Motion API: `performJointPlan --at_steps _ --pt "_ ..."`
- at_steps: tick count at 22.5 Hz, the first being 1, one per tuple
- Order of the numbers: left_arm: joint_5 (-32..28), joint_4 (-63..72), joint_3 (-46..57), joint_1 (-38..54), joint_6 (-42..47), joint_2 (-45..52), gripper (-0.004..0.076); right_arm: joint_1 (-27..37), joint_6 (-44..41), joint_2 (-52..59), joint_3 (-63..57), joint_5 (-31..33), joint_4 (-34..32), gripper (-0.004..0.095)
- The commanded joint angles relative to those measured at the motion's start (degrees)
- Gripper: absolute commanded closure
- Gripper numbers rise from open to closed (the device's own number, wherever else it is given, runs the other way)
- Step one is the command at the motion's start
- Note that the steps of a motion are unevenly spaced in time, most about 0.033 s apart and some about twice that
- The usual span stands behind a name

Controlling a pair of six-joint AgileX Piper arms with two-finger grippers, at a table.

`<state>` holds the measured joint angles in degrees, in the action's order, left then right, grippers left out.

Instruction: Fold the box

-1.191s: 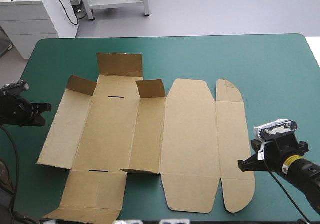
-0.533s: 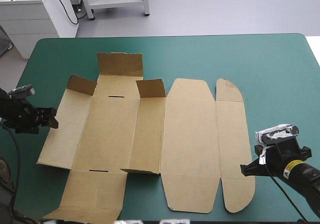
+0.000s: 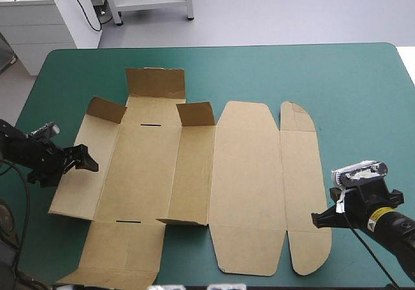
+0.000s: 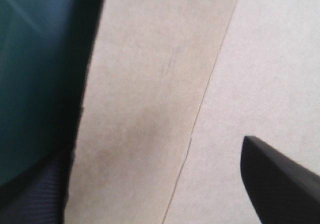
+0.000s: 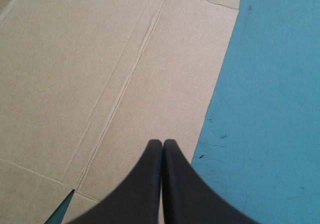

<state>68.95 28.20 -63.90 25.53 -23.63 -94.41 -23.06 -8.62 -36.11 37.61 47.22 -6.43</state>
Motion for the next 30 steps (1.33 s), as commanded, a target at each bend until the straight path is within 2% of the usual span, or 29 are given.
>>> performJointPlan --at_steps 1,3,5,7,8,9,10,12,18,20,23,30 --pt "0.56 5.25 0.79 -0.31 0.51 2.25 0.0106 0.28 0.15 0.02 1.52 -3.74 -0.47 0.0929" --pt "1.95 6.65 0.79 -0.31 0.51 2.25 0.0108 0.28 0.15 0.02 1.52 -3.74 -0.47 0.0929" --pt "4.64 7.77 0.79 -0.31 0.51 2.25 0.0162 0.28 0.15 0.02 1.52 -3.74 -0.47 0.0929" --pt "5.37 8.20 0.79 -0.31 0.51 2.25 0.0308 0.28 0.15 0.02 1.52 -3.74 -0.47 0.0929" --pt "5.37 7.98 0.79 -0.31 0.51 2.25 0.0448 0.28 0.15 0.02 1.52 -3.74 -0.47 0.0929" --pt "5.37 7.32 0.79 -0.31 0.51 2.25 0.0517 0.28 0.15 0.02 1.52 -3.74 -0.47 0.0929" --pt "5.37 6.50 0.79 -0.31 0.51 2.25 0.0641 0.28 0.15 0.02 1.52 -3.74 -0.47 0.0929" --pt "5.37 6.29 0.79 -0.31 0.51 2.25 0.0729 0.28 0.15 0.02 1.52 -3.74 -0.47 0.0929" --pt "5.37 10.11 0.66 -3.90 -0.43 2.25 0.0731 0.28 0.15 0.02 1.52 -4.02 -0.59 0.0929" --pt "5.37 7.62 -0.33 -7.09 -1.15 2.37 0.0731 0.28 0.15 0.02 1.52 -4.02 -0.59 0.0929" --pt "5.37 2.75 -2.77 -11.41 -0.08 2.37 0.0731 0.28 0.15 0.02 1.52 -4.16 -0.59 0.0929" --pt "5.37 -1.23 -12.80 -15.33 0.03 2.37 0.0731 0.28 0.15 0.02 1.52 -2.39 -0.59 0.0929"
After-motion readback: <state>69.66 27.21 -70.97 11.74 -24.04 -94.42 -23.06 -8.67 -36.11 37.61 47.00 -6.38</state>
